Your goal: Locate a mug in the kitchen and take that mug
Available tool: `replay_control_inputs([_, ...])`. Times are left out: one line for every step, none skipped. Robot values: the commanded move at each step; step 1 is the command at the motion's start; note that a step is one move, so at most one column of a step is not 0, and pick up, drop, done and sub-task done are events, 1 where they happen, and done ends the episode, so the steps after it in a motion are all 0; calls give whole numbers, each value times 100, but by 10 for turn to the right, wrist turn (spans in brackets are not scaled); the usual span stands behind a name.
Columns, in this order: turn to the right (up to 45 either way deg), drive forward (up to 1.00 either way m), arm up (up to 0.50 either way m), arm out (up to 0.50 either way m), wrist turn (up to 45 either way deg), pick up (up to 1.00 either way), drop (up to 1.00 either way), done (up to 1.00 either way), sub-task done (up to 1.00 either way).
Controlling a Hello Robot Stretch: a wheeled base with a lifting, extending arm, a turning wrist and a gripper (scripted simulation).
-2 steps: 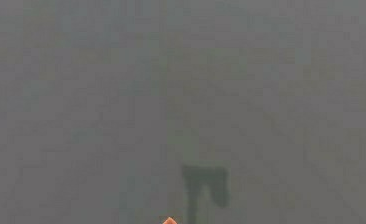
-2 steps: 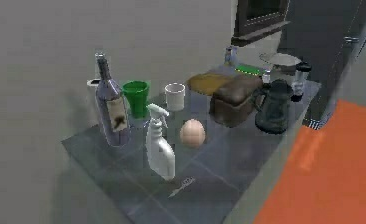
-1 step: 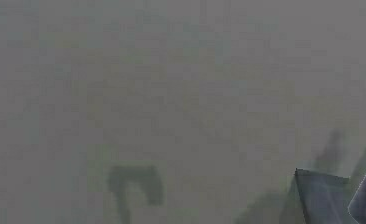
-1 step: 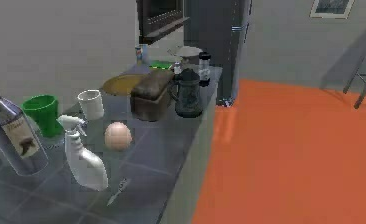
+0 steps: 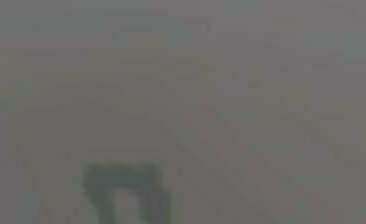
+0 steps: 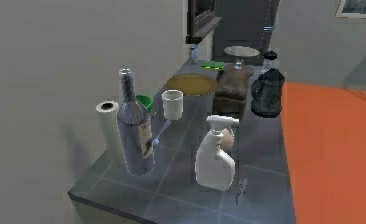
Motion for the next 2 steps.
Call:
replay_control_inputs([0,0,50,0,0,0,0,0,0])
replay_control_inputs([0,0,38,0,0,0,0,0,0])
